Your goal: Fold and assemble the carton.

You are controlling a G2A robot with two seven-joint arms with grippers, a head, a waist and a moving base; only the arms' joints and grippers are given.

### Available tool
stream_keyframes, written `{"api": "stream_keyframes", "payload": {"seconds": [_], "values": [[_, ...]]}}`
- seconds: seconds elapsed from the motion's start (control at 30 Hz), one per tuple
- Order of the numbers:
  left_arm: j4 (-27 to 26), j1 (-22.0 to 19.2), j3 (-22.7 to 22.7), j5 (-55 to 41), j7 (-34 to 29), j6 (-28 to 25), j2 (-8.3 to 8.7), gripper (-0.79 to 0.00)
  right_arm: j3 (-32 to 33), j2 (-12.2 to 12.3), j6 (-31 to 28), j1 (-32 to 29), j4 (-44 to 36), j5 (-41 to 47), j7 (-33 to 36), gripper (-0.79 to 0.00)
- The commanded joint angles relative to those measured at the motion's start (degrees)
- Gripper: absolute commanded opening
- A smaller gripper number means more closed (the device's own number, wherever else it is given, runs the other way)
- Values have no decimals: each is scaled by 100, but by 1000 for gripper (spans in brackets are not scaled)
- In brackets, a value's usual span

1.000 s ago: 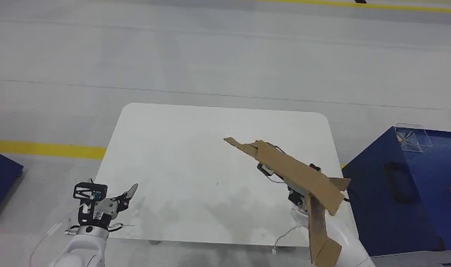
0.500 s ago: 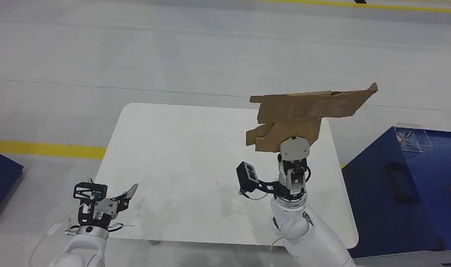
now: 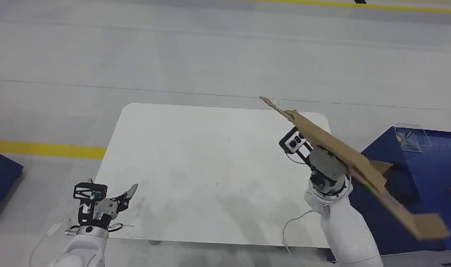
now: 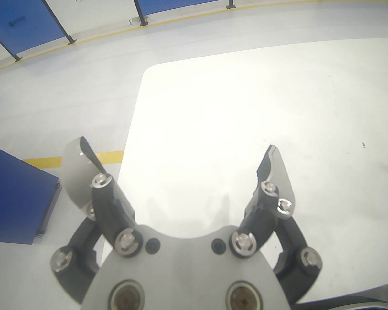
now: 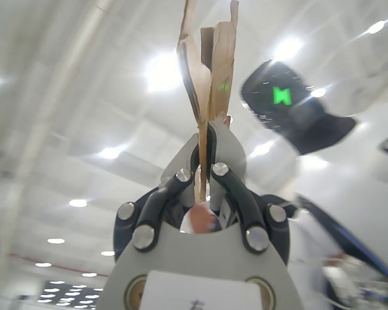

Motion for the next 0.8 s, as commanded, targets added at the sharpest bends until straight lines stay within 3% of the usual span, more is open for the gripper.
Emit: {"api": "stream_keyframes", "payload": {"seconds": [0.0, 0.23, 0.43, 0.77], "values": [[0, 0, 0, 0, 0, 0, 0, 0, 282, 21, -1233, -30, -166, -1108, 172, -785], [0, 0, 0, 0, 0, 0, 0, 0, 811, 29, -4005, -481, -983, -2787, 38, -785], [0, 0, 0, 0, 0, 0, 0, 0, 1042, 17, -5366, -867, -1801, -4476, -1257, -785], [0, 0, 0, 0, 0, 0, 0, 0, 1042, 17, -5366, -867, -1801, -4476, -1257, -785]]}}
